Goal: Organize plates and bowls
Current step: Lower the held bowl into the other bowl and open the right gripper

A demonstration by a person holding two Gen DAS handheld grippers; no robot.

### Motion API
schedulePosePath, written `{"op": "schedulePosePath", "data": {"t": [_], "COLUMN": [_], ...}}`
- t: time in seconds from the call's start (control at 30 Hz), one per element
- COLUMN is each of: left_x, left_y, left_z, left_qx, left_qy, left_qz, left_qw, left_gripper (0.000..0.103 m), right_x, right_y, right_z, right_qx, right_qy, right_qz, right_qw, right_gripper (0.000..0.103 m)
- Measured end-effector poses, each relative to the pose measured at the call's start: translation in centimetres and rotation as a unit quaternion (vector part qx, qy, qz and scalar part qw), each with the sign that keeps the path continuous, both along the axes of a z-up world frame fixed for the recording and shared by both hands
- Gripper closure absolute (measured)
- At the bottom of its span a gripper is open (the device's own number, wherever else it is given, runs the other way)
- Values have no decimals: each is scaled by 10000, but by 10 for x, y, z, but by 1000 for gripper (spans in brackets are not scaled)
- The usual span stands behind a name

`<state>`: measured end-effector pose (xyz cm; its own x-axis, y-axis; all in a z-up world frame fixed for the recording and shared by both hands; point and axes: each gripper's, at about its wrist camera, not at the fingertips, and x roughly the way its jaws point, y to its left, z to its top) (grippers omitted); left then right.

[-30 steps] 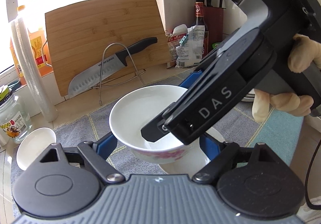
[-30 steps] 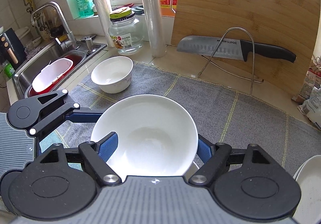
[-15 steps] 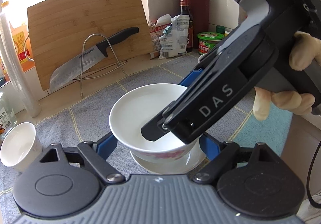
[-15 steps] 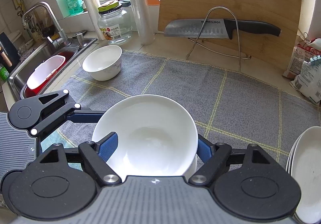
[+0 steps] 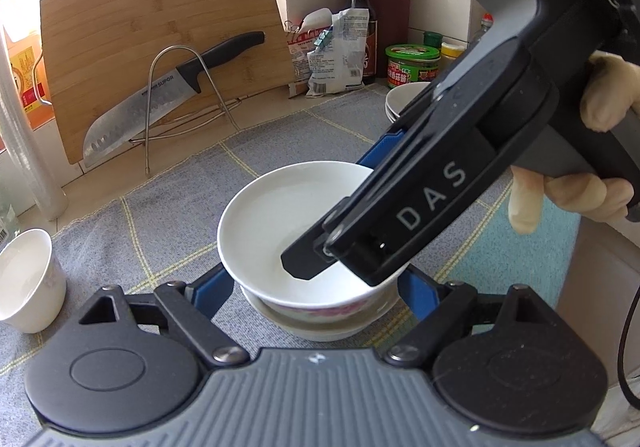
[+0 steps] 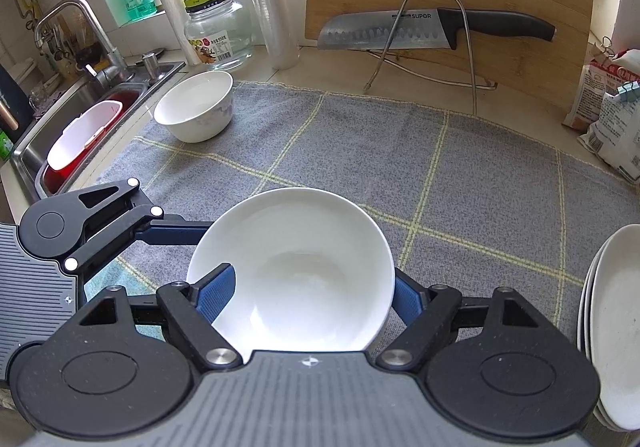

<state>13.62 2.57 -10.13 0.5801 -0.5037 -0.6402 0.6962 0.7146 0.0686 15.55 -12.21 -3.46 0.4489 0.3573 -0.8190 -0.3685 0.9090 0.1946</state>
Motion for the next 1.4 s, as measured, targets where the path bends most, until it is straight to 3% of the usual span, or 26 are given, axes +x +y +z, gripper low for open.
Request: {"op": "schedulePosePath", "data": {"t": [0.63,0.8,1.4], "left_x": [2,0,-8], "left_y": [-1,0,33], "left_z": [-7,-7,-7], "left_qx": [-11,10,-40], "left_qy": [96,-48,68], "left_qz": [-55,-64,128], "left_qw": [9999,10000,9999], "left_gripper": [14,9,7], "right_x": [0,-3,-23], "right_y": [1,0,13], "right_z": [-5,-2,1], "right_qx": [-74,-22,-485], "right_qy": [14,-135,-462], "right_qz": [3,11,-7], "right_qw": [10000,9999,9978], "right_gripper": [17,2,0]}}
